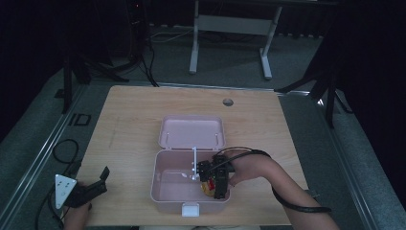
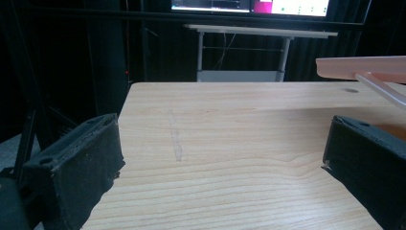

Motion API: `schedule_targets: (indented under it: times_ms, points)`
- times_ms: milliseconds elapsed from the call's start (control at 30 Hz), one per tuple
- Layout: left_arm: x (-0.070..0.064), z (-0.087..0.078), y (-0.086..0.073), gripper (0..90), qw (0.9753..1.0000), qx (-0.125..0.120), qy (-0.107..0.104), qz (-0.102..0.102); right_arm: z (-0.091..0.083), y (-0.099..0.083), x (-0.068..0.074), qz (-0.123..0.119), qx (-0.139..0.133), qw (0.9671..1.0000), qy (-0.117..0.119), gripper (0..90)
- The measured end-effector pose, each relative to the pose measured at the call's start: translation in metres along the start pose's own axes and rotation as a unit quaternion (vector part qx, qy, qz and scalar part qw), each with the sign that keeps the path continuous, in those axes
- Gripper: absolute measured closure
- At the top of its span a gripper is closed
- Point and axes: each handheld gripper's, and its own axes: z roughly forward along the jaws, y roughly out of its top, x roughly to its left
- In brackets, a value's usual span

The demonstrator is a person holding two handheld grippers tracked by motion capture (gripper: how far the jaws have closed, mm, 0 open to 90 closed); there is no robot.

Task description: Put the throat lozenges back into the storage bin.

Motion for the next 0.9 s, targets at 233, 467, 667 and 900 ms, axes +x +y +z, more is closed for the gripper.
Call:
schedule_targets:
  times_ms: [233, 467, 667, 900]
  points:
    - [0.000, 0.000, 0.000, 0.3, 1.0000, 0.001, 0.000, -0.001, 0.016, -0.002, -0.002, 0.007, 0.012, 0.9997, 0.022, 20.6]
    - [0.000, 0.000, 0.000, 0.3, 1.0000, 0.001, -0.001, 0.000, 0.015, -0.004, -0.002, 0.012, 0.001, 0.9996, 0.026, 19.6]
    - [0.000, 0.000, 0.000, 0.3, 1.0000, 0.002, 0.000, 0.000, 0.015, -0.006, -0.003, 0.016, -0.003, 0.9993, 0.033, 17.4]
    - [0.000, 0.000, 0.000, 0.3, 1.0000, 0.002, -0.001, 0.000, 0.003, -0.010, -0.001, 0.013, -0.031, 0.9992, 0.022, 17.4]
